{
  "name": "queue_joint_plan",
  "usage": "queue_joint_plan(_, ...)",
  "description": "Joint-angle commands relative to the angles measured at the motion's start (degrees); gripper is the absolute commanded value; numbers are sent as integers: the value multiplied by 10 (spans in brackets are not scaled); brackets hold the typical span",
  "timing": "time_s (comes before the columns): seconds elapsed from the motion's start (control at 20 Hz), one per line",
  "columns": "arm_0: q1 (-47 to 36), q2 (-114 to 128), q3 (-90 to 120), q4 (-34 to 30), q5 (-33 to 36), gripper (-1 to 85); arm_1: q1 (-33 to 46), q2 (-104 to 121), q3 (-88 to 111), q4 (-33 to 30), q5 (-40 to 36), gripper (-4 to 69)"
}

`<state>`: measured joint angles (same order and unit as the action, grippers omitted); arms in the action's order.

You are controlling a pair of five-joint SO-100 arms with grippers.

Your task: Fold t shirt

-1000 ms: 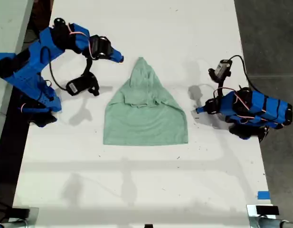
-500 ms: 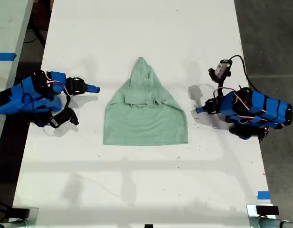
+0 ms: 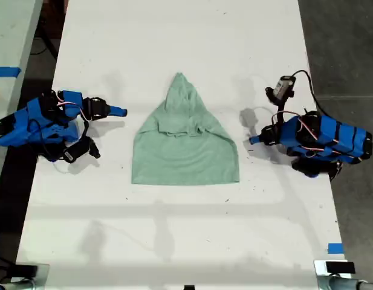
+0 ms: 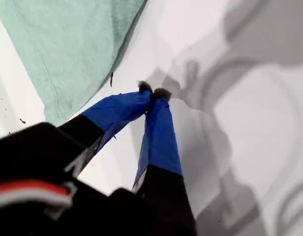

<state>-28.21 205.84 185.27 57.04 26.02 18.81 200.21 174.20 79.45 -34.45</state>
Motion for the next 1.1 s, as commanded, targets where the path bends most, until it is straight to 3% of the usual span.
queue_joint_plan(0.0, 3, 4, 10, -7, -8, -3, 0, 5, 25, -3, 4, 10)
queue_joint_plan(1.05, 10, 4, 10, -11, 2, -3, -3, 5, 25, -3, 13, 10)
